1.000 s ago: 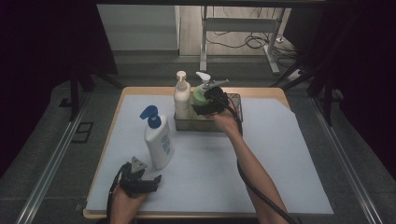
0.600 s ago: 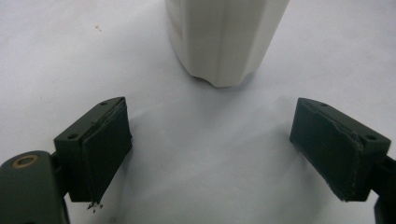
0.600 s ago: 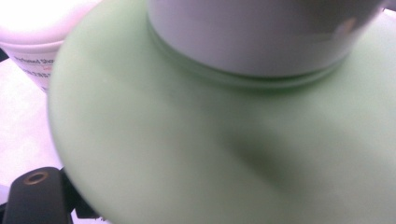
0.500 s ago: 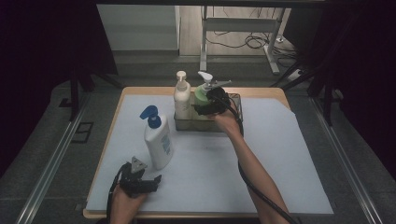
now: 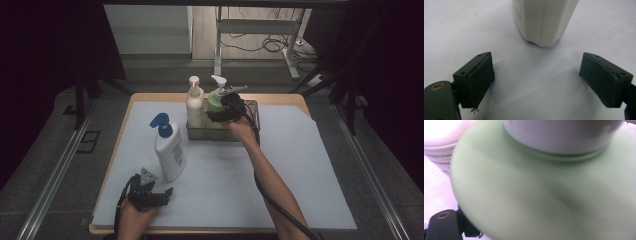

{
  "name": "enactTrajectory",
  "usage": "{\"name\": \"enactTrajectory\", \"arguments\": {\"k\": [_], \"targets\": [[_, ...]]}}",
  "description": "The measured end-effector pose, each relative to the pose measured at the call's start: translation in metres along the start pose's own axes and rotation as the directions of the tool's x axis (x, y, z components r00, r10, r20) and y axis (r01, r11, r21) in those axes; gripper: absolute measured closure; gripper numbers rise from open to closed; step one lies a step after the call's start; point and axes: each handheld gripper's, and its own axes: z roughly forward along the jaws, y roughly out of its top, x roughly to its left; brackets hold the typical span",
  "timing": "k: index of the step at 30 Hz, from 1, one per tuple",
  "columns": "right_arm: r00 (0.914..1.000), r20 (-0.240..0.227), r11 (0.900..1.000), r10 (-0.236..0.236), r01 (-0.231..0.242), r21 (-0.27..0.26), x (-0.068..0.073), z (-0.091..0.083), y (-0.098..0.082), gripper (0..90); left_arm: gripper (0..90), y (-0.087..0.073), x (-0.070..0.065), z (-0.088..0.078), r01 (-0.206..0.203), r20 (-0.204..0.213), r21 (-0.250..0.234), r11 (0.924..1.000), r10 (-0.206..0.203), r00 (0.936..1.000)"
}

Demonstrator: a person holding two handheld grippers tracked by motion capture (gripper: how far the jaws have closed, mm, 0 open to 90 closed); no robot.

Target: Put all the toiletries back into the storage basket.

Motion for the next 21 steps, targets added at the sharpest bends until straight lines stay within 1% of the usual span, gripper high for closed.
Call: {"name": "enactTrajectory", "arguments": {"k": [5,8,9,11,14,17,21], "targets": [[1.0000,-0.002,1.000,-0.004,0.004,-0.003,0.001,0.003,0.001,11.5,12.0,0.000,0.000,0.000,0.000,0.000,0.000,1.0000,0.000,1.0000],[1.0000,-0.002,1.000,-0.002,0.002,-0.008,0.000,0.002,0.000,11.4,12.0,0.000,0.000,0.000,0.000,0.000,0.000,1.0000,0.000,1.0000],[1.0000,-0.009,1.000,-0.002,0.002,-0.009,-0.001,0.001,-0.001,10.9,12.0,0.000,0.000,0.000,0.000,0.000,0.000,1.0000,0.000,1.0000],[0.9999,-0.013,1.000,-0.006,0.006,-0.010,-0.001,-0.001,-0.002,9.0,12.0,0.000,0.000,0.000,0.000,0.000,0.000,1.0000,0.000,1.0000],[0.9996,-0.008,1.000,-0.027,0.027,-0.002,-0.002,-0.004,-0.003,5.0,12.0,0.000,0.000,0.000,0.000,-0.001,0.000,1.0000,0.000,1.0000],[0.9998,-0.009,1.000,-0.017,0.017,-0.008,-0.004,-0.007,-0.006,4.6,12.0,0.000,0.000,0.000,-0.001,0.000,0.000,1.0000,0.001,1.0000],[0.9997,-0.021,1.000,-0.012,0.012,-0.015,-0.007,-0.013,-0.011,5.3,12.0,0.000,0.000,0.000,-0.001,0.000,0.000,1.0000,0.001,1.0000]]}}
